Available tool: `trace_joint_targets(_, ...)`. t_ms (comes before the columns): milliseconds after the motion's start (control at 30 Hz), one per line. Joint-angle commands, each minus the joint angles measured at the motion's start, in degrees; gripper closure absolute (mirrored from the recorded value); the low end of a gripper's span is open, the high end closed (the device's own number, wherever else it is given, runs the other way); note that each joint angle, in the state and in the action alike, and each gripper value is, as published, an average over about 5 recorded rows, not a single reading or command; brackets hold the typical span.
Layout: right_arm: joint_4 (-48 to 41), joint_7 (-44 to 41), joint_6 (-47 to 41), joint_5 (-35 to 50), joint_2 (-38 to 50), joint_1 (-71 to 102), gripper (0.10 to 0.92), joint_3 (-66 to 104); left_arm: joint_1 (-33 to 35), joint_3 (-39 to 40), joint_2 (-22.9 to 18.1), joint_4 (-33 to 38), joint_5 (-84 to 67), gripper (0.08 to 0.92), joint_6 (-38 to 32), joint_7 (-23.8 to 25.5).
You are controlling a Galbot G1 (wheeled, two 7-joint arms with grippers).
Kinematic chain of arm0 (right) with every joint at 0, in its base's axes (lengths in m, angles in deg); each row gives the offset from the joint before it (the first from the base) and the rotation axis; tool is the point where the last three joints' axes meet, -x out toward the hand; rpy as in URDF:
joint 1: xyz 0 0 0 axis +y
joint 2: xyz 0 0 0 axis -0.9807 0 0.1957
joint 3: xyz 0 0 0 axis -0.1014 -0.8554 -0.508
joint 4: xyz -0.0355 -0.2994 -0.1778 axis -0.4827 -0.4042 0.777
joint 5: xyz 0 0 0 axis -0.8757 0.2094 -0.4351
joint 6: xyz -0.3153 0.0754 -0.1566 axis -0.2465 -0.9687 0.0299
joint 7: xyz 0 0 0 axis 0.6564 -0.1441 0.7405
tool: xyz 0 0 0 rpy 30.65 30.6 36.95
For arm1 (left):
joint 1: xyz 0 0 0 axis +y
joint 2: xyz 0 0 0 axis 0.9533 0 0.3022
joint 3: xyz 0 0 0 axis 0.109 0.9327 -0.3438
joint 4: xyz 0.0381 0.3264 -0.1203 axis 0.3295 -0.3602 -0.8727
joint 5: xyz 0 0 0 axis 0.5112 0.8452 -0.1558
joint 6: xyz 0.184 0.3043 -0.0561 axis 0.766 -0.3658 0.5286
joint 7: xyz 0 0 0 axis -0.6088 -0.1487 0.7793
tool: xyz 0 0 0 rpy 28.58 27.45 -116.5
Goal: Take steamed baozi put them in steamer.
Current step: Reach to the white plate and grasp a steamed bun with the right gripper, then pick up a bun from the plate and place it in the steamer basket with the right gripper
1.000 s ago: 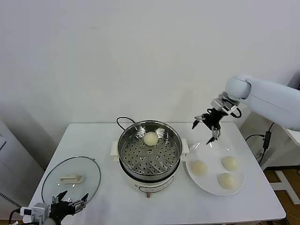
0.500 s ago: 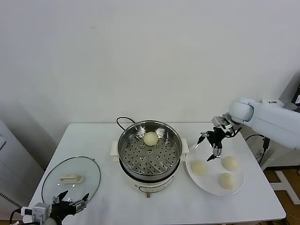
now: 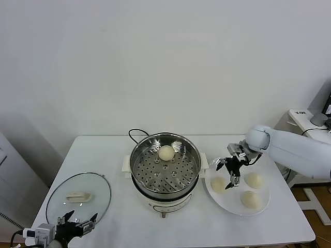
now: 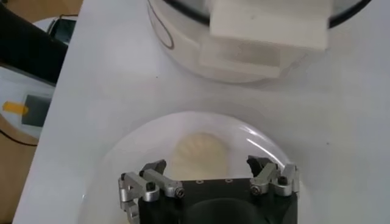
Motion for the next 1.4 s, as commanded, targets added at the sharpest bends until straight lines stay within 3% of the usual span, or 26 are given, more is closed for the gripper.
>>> trace_joint_targets(33,-1.2,1.6,-0.7,-2.5,-1.0,5.5,0.209,2.0,0.0,0.0,-0.1,-0.4,0.1,0.177,-0.1,0.0)
trace_joint_targets(267,-2.5,2.1,-0.8,-5.0,-1.3,7.1,0.307,4.0,0.1,0.1,-0.3,-0.6,0.3,0.177,-0.2,0.1)
trace_joint_targets(500,-2.6,2.8,-1.2,-4.5,-0.6,6.6,0.490,5.0,0.2,0.1,-0.4,-0.1,0.3,0.177,-0.1,0.0)
trace_joint_targets(600,-2.1,2.9,-1.4,-3.8,-0.2,6.0,0.532,4.8,0.3,0.1,-0.5,0.1,0.3,0.177,-0.1,0.0)
trace_joint_targets(867,2.0,1.1,-2.0,1.3,2.6,-2.6,0.557,0.7,0.3,0.1,-0.7,0.2,0.6,0.177,0.4,-0.3)
trace_joint_targets(1400,19.3,-2.3,-9.4,15.9,4.0,-40.2,0.558,-18.1,0.3,0.1,-0.6,0.9,0.8,0.177,0.7,-0.7)
